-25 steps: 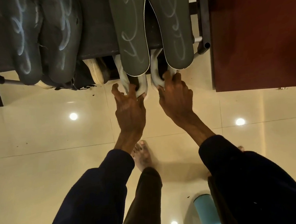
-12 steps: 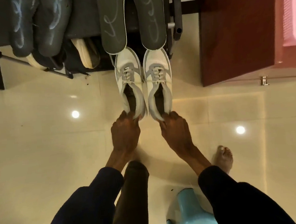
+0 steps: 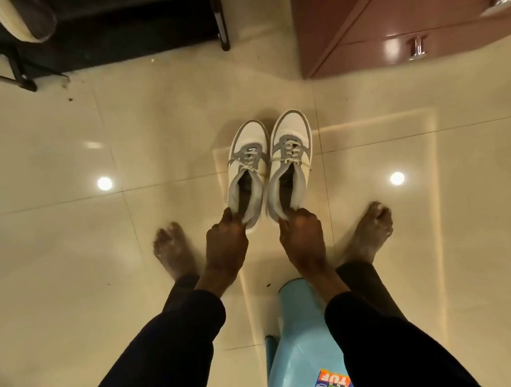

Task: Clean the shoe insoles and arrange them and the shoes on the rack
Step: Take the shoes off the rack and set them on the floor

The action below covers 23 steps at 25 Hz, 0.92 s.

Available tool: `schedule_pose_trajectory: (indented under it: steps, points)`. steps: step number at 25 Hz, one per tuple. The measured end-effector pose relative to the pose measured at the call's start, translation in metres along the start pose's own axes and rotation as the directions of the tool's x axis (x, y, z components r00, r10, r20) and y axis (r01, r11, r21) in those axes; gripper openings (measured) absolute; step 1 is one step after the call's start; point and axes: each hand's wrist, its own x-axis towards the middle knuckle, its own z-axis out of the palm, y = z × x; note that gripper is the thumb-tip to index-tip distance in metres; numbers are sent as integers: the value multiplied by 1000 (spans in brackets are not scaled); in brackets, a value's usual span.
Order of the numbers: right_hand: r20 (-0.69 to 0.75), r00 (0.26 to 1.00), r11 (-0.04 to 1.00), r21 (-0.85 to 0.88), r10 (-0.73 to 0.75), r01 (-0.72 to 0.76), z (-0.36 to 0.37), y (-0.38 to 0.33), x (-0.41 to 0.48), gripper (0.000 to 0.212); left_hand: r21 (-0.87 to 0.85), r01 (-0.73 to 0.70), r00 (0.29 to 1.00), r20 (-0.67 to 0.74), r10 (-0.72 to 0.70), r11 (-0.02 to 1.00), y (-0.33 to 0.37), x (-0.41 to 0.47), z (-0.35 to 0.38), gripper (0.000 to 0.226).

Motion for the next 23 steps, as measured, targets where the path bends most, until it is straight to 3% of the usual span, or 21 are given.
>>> schedule_pose_trajectory:
  steps: [3, 6, 10, 13, 17, 23]
  points:
    - [9, 992, 991, 42, 124, -124, 27, 20, -19, 12, -11, -21, 998, 53, 21, 1000, 0, -2, 37, 18]
    - [27, 979, 976, 81, 200, -201, 43, 32, -33, 13, -57, -57, 998, 11, 58, 997, 13, -1, 60, 11]
    - [171, 945, 954, 65, 279, -294, 60, 55, -40, 18, -155, 17, 1000, 24, -13, 988, 31, 0, 81, 9]
    - [212, 947, 971, -38, 240, -238, 54, 57, -43, 22, -190, 37, 997, 80, -22, 981, 25, -11, 78, 17]
    - [147, 965, 974, 18, 219, -224, 33, 28, -37, 15, -199, 87, 992, 109, -67, 976, 4, -27, 42, 26]
    - [94, 995, 1000, 2, 12, -12, -14, -74, 22, 18, -241, 166, 982, -51, -184, 956, -56, -9, -64, 24]
